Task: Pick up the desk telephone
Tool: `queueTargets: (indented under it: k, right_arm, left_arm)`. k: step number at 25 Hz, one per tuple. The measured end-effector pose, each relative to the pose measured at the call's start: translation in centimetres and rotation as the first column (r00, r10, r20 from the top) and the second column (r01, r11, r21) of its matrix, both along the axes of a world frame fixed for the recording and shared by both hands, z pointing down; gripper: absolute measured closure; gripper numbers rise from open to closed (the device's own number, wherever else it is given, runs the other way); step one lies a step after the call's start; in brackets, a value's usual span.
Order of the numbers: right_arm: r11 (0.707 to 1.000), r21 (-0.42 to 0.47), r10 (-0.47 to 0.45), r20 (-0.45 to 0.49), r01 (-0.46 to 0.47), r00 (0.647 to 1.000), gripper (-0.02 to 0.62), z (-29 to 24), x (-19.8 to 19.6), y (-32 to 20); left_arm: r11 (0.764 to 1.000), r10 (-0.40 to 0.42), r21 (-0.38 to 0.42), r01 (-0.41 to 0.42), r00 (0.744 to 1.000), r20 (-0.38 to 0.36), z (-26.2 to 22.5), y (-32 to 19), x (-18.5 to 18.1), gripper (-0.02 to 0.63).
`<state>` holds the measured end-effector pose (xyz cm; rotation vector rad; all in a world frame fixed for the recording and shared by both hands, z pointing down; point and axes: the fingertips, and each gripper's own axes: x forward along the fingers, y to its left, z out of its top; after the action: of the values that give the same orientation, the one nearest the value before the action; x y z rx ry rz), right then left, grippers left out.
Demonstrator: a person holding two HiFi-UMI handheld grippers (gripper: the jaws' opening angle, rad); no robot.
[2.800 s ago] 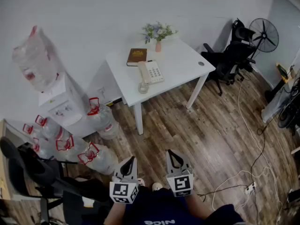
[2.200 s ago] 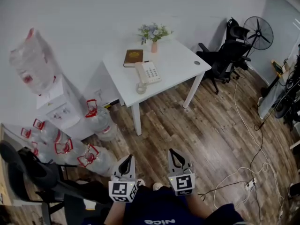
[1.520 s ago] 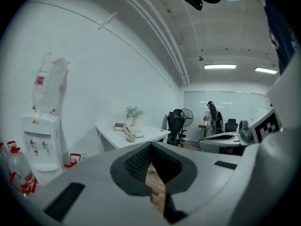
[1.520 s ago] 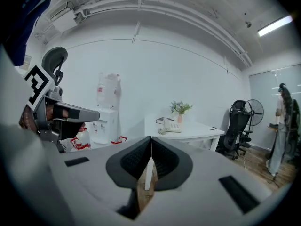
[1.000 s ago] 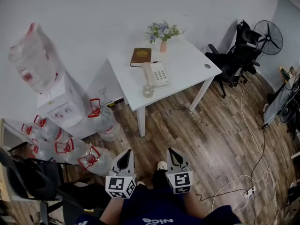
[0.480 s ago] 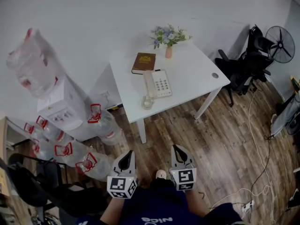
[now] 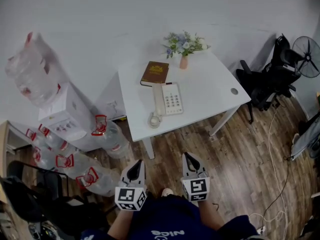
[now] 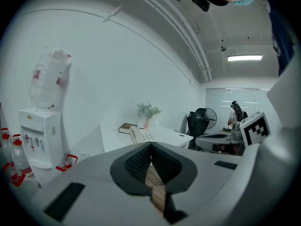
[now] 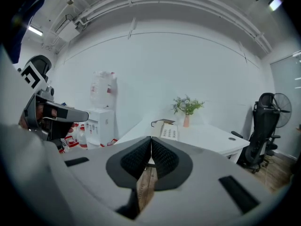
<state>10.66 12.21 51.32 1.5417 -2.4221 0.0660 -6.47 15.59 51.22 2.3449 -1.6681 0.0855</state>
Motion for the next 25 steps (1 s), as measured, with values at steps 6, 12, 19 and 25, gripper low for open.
queueTargets:
  k: [6, 12, 19, 25]
  right_arm:
    - [0.999, -0.036, 0.015, 0.014, -0.014, 1.000, 0.574, 1.1, 1.4, -2.1]
    - [0.997, -0.053, 0.061, 0.014, -0.060, 0.998, 0.574, 1.9, 2.2, -4.9]
    - [0.990, -0.068, 0.120, -0.004, -0.120, 0.993, 0.574, 1.9, 3.0, -9.7]
    - [0.980, -0.086, 0.180, -0.002, -0.179, 0.984, 0.574, 2.1, 3.5, -14.0]
  left_arm:
    - [0.999, 0.028, -0.032, -0.027, 0.999, 0.020, 0.9, -2.6, 1.9, 0.589]
    - [0.996, 0.071, -0.063, -0.070, 0.997, 0.026, 2.2, -6.3, 2.4, 0.589]
    - [0.986, 0.151, -0.073, -0.149, 0.988, 0.028, 2.2, -13.4, 3.9, 0.589]
    - [0.974, 0.212, -0.093, -0.208, 0.977, 0.036, 2.3, -18.7, 4.9, 0.589]
